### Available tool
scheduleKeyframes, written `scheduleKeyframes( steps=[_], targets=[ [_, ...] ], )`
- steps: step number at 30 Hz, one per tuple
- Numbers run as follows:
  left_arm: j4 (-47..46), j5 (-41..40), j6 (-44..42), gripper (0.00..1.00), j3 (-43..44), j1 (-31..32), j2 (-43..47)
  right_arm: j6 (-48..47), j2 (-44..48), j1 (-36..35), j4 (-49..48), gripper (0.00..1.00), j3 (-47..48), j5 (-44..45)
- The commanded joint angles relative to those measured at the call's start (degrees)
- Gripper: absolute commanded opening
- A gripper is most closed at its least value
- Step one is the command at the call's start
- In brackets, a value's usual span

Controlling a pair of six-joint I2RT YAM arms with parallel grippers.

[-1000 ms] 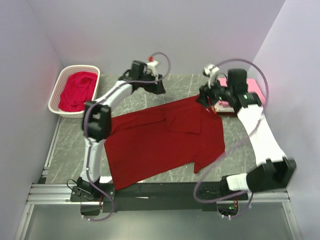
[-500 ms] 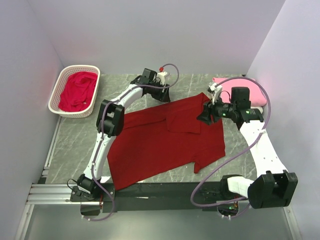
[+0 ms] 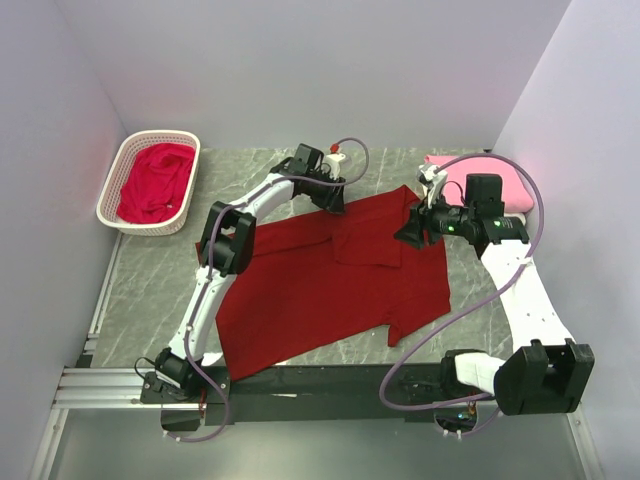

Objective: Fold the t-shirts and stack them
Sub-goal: Fold the tshirt

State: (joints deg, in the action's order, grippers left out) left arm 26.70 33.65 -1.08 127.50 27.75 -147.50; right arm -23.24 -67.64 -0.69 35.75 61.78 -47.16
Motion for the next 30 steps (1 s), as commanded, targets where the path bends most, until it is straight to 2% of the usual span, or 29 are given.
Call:
scheduleKeyframes(
  steps=[1,2,5,6,10,17,22,24,26,28,29,30],
  targets=[
    [1.8,-1.0,-1.2,0.45,-0.8,0.3,-1.1,0.3,0.3,0.4,-1.2,0.58,-0.2,-2.2],
    [2.0,-1.2,-1.3,0.4,-0.7,0.3,-1.2,0.3,0.3,1.8,-1.2,0.58,-0.2,-2.2],
    [1.5,-3.4,-0.6,0.33,-0.9,0.3,-1.0,0.2,0.1,2.1,-0.9,0.58,-0.1,-2.8],
    [1.3,-4.5,-0.2,0.21,-0.8,0.2,-0.9,0.2,0.2,2.3,-0.7,0.58,0.0,-2.9],
    [-0.4,-9.5,4.0,0.01,-0.4,-1.1,-0.2,0.1,0.0,2.4,-0.6,0.58,-0.1,-3.5],
    [-5.4,-16.1,12.6,0.0,-5.6,-9.1,4.1,-0.9,-1.7,2.5,1.3,0.57,0.4,-3.9],
    [-5.6,-17.3,17.6,0.0,-7.0,-13.6,5.8,-2.5,-2.9,2.5,2.7,0.57,0.5,-3.9],
    [-6.0,-16.3,17.3,0.06,-8.4,-14.2,7.2,-4.3,-3.7,2.4,3.6,0.57,0.4,-5.3],
    [-7.1,-16.8,16.6,0.23,-11.2,-14.3,11.2,-8.5,-4.6,1.7,6.5,0.57,0.6,-6.4],
    [-8.7,-18.1,15.8,0.34,-13.1,-14.3,16.7,-11.6,-6.1,1.0,8.8,0.57,0.4,-6.2],
    [-8.9,-19.0,14.9,0.45,-14.5,-14.3,18.6,-15.7,-6.7,-2.0,9.8,0.57,0.4,-5.7],
    [-8.9,-22.6,14.4,0.5,-15.1,-14.3,20.7,-17.6,-7.5,-3.5,10.5,0.57,0.4,-3.7]
  ],
)
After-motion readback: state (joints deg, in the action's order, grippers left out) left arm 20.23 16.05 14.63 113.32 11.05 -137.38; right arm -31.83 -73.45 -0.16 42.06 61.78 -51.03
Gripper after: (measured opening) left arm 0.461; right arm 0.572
